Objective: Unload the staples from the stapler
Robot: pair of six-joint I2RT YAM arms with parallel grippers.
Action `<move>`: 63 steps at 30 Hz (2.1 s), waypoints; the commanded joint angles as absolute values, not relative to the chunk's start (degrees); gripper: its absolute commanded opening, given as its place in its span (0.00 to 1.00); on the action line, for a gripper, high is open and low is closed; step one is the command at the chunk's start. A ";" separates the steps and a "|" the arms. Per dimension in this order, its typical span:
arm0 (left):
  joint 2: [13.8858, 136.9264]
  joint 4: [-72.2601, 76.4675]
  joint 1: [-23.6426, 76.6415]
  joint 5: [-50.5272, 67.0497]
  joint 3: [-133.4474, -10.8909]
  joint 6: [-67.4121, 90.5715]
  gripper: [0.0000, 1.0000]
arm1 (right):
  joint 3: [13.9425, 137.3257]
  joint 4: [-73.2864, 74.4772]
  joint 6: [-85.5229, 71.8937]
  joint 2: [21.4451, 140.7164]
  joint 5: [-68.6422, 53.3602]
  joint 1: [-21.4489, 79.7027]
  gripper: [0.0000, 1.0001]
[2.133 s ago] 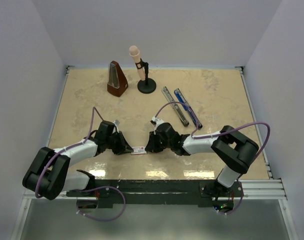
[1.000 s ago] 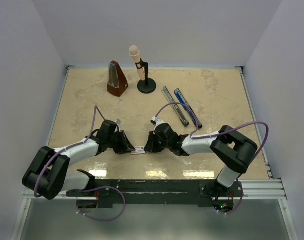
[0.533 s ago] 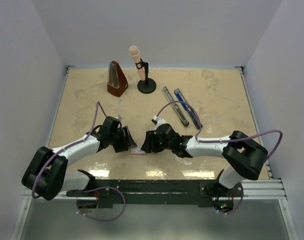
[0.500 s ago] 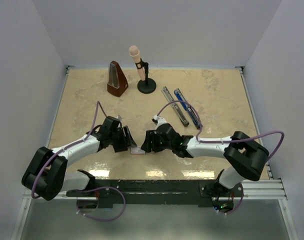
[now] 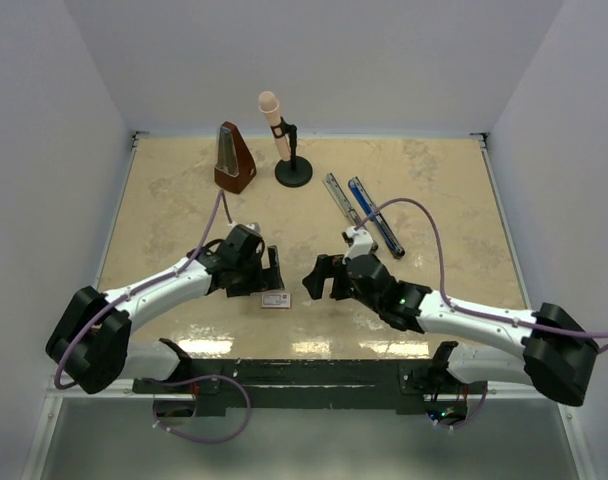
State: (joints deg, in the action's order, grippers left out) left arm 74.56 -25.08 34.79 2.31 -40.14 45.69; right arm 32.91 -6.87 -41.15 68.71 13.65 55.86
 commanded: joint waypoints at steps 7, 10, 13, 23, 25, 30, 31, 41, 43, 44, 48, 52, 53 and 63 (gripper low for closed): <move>84.02 -33.30 45.69 -9.12 -50.17 48.86 1.00 | 24.88 -0.53 -42.98 46.87 26.63 55.90 0.99; 86.74 -35.33 47.37 -10.98 -52.37 49.39 1.00 | 24.61 -0.18 -42.54 45.18 27.33 55.90 0.99; 88.85 -36.38 48.42 -11.95 -53.70 49.83 1.00 | 24.61 -0.18 -42.36 44.91 27.42 55.90 0.99; 91.49 -37.09 49.83 -13.71 -54.67 51.06 1.00 | 24.08 -0.18 -42.28 44.39 27.33 55.90 0.99; 91.93 -37.00 50.10 -13.97 -55.11 51.15 1.00 | 23.99 -0.18 -42.19 44.21 27.33 55.81 0.99; 93.69 -37.79 50.62 -15.47 -55.63 51.77 0.98 | 23.91 -0.18 -42.36 44.82 27.42 55.90 0.99; 93.87 -37.79 50.54 -15.64 -55.63 52.03 0.97 | 23.91 -0.18 -42.36 44.82 27.33 55.81 0.99; 94.13 -38.50 50.89 -16.96 -56.25 52.73 0.89 | 23.73 -0.35 -42.27 44.82 26.98 55.90 0.99; 94.39 -38.41 50.89 -16.88 -56.51 52.65 0.86 | 23.64 -0.53 -42.28 45.00 26.72 55.90 0.99; 94.57 -38.50 50.89 -16.96 -56.60 52.65 0.84 | 23.64 -0.61 -42.28 45.17 26.72 55.90 0.99; 94.75 -38.50 50.89 -17.14 -56.95 52.65 0.76 | 23.91 -0.88 -42.19 45.70 26.63 55.90 0.99; 94.40 -38.41 50.80 -17.49 -56.95 52.82 0.71 | 23.91 -1.14 -41.92 45.88 26.46 55.81 0.99; 94.31 -38.32 50.89 -17.49 -57.04 52.91 0.70 | 23.82 -1.23 -41.92 45.97 26.46 55.90 0.99; 92.91 -38.76 50.89 -17.49 -57.57 53.79 0.88 | 24.08 -1.93 -41.57 47.02 26.10 55.90 0.99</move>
State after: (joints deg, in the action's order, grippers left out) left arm 94.56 -38.57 50.46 -15.79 -55.18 52.01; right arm 23.86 -0.08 -41.95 46.63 24.93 55.86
